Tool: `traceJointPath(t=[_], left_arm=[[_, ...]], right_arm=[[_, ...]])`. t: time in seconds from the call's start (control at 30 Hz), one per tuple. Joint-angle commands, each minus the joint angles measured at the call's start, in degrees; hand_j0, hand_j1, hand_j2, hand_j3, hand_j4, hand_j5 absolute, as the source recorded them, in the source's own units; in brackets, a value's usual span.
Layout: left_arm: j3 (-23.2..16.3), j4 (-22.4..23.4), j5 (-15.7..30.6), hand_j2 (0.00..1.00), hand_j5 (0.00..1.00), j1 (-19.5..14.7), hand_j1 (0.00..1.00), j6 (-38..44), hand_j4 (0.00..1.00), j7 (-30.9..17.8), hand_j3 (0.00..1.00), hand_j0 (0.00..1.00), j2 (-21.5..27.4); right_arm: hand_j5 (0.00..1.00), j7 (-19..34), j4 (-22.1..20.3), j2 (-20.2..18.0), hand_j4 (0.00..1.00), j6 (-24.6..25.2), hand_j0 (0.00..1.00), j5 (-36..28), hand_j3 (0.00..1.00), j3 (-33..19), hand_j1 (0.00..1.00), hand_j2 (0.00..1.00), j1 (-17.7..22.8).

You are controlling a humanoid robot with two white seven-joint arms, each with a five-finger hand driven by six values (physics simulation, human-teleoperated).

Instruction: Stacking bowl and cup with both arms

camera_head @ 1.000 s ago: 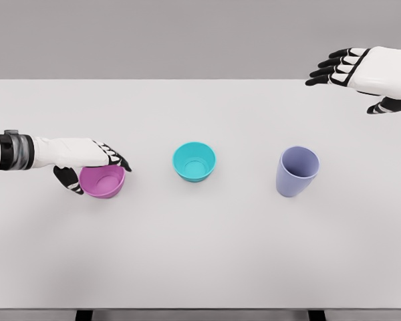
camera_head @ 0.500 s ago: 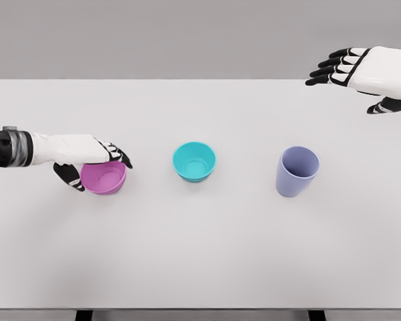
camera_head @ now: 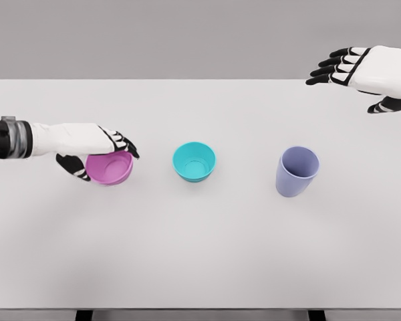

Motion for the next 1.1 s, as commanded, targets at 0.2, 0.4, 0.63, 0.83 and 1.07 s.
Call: traceJointPath(t=[0.2,0.4,0.63,0.83,1.07], left_arm=[[0.3,-1.5,0.3,0.72,0.72,-1.0,0.72,0.1,0.72,0.0,0.72,0.72,0.0],[0.3,-2.4,0.1,0.72,0.72,-1.8,0.72,0.1,0.72,0.0,0.72,0.72,-0.3],[0.6,-2.9,0.0,0.72,0.72,-2.5,0.72,0.1,0.72,0.0,0.72,0.72,-1.1],[0.6,-2.9,-0.3,0.72,0.72,-3.2,0.72,0.1,0.72,0.0,0.72,0.72,-2.9],[0.5,-2.8,-0.6,0.72,0.72,-3.5,0.72,0.3,0.72,0.0,0.72,0.72,-5.8]], right_arm=[[1.00,0.0,0.0,-0.2,1.00,0.2,1.00,-0.3,1.00,-0.1,1.00,1.00,-0.4],[1.00,0.0,0.0,-0.1,1.00,0.2,1.00,-0.3,1.00,-0.1,1.00,1.00,-0.5],[1.00,0.0,0.0,-0.2,1.00,0.2,1.00,-0.3,1.00,-0.1,1.00,1.00,-0.5],[1.00,0.0,0.0,-0.1,1.00,0.2,1.00,-0.3,1.00,-0.1,1.00,1.00,-0.4],[1.00,0.0,0.0,-0.1,1.00,0.2,1.00,-0.3,1.00,-0.1,1.00,1.00,-0.4]])
